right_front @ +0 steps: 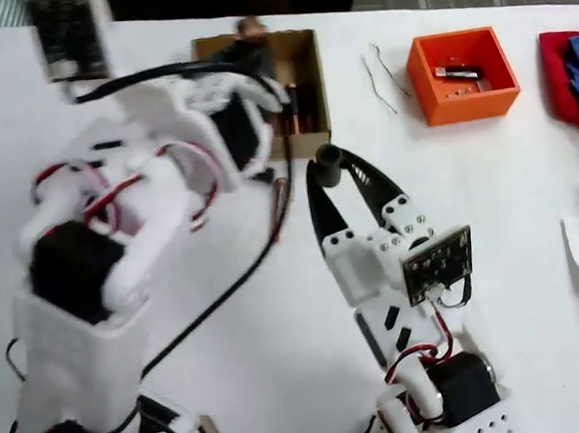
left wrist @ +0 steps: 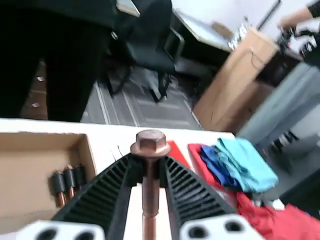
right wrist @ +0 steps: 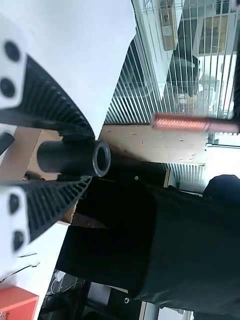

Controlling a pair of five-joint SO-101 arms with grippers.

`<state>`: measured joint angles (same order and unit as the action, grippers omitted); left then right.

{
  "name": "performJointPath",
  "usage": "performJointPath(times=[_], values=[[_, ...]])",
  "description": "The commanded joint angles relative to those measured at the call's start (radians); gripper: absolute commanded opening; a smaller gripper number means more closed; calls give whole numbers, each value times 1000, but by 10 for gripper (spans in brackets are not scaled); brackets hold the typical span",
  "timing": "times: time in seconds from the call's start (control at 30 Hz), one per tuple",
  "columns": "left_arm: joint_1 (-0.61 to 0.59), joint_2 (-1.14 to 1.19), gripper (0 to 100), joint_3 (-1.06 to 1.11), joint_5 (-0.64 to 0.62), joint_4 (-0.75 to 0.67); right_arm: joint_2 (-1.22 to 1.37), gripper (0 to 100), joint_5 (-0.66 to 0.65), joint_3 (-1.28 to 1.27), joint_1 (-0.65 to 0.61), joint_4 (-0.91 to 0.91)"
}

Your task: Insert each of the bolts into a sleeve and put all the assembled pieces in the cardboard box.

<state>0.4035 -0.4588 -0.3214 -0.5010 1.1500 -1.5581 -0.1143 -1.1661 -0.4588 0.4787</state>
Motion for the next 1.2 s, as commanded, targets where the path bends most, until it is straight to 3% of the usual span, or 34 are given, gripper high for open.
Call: performJointPath(times=[0.0,0.1,0.37,0.53,0.67,0.87,1.17], values=[[29,12,25,-71,-3,-12,-10,20,-8,12,-2,-25],[72,15,25,-74,26,-17,-8,20,-8,12,-2,-25],[216,91,25,-81,290,-52,-8,20,-8,11,-1,-25],[219,87,25,-82,316,-40,-8,20,-8,8,2,-10],[226,-23,25,-102,457,20,-8,20,2,8,41,39],[207,-107,25,-71,462,31,-8,20,18,8,54,54],[210,-100,25,10,445,-103,-8,20,87,14,54,21]])
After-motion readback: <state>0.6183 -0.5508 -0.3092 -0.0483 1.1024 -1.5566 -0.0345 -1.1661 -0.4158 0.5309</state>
